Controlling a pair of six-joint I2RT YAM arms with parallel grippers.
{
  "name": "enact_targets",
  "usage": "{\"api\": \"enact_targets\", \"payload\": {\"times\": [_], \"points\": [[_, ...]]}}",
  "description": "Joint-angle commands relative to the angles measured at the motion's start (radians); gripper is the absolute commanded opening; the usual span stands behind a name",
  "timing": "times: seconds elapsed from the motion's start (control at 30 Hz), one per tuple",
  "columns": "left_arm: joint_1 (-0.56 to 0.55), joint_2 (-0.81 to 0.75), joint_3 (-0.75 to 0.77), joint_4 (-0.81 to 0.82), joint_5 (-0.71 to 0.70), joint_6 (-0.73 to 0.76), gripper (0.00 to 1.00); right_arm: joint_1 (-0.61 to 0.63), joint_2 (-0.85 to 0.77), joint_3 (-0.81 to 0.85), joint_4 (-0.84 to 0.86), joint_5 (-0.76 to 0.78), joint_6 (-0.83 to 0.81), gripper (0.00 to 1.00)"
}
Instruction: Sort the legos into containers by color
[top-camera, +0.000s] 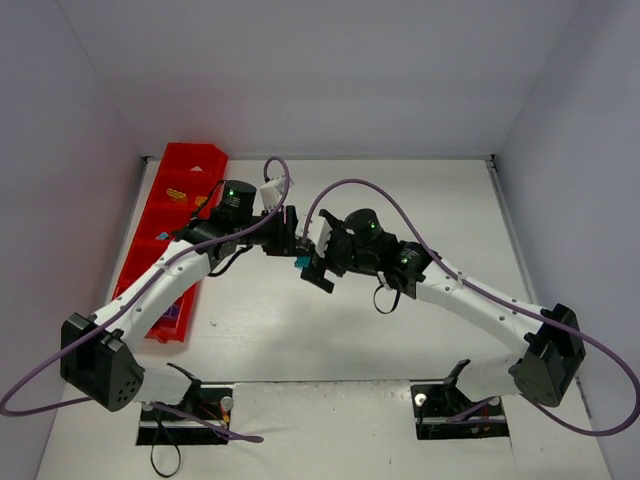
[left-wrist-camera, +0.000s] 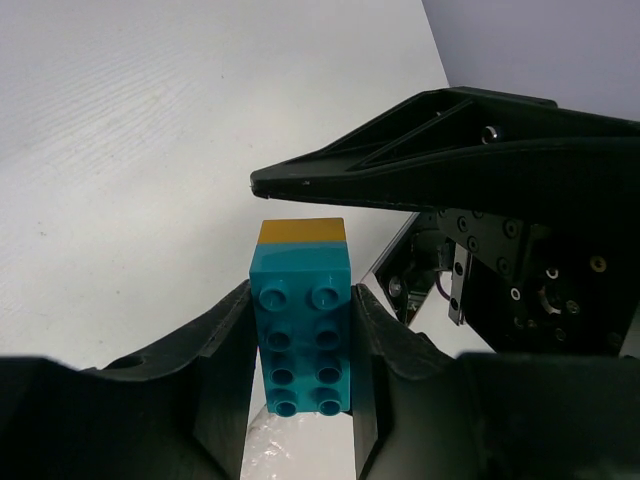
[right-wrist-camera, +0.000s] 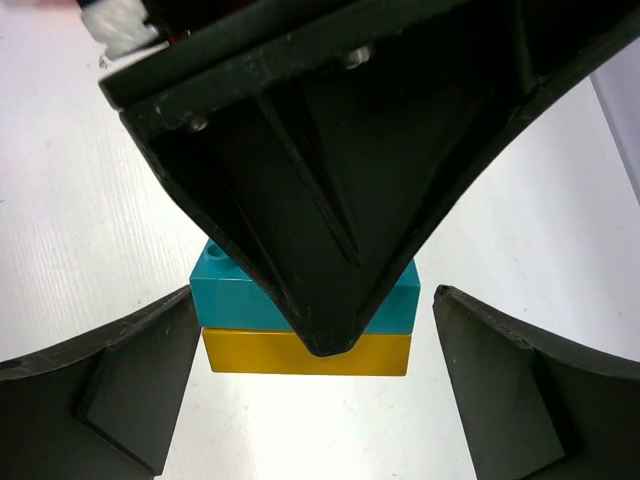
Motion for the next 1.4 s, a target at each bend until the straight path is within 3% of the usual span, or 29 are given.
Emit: {"api": "enact_targets", "payload": {"times": [0.0,0.17,0.37,0.43,0.57,0.7,0.83,1.37], "points": [[0.006,-0.035,0.049,0.065,0.039,0.015,0.12,-0.008,-0.019,0.001,0.066,0.005,0.005,0.94],[0.009,-0.042,0.049,0.067,0.051,0.018,0.12,-0.012,-0.021,-0.008,0.066,-0.002,0.005,0.83],[0.008,-0.047,0.038,0.074,0.075,0.018,0.12,-0.018,-0.021,-0.013,0.066,-0.021,0.003,0.54],[0.008,-0.052,0.034,0.074,0.073,0.017,0.13,-0.02,-0.025,-0.013,0.067,-0.019,0.002,0.39],[0.011,-0.056,0.032,0.06,0.055,0.02,0.29,-0.031,-0.031,-0.019,0.067,-0.018,-0.002,0.19],[0.022,-0.059,0.034,0.05,0.047,0.021,0.45,-0.043,-0.041,-0.026,0.067,-0.015,0.0,0.16],[0.029,-0.064,0.035,0.042,0.044,0.024,0.52,-0.049,-0.047,-0.034,0.067,-0.015,0.002,0.16],[0.026,-0.02,0.021,0.068,0.044,0.032,0.52,-0.049,-0.041,-0.025,0.069,-0.048,0.011,0.16]]}}
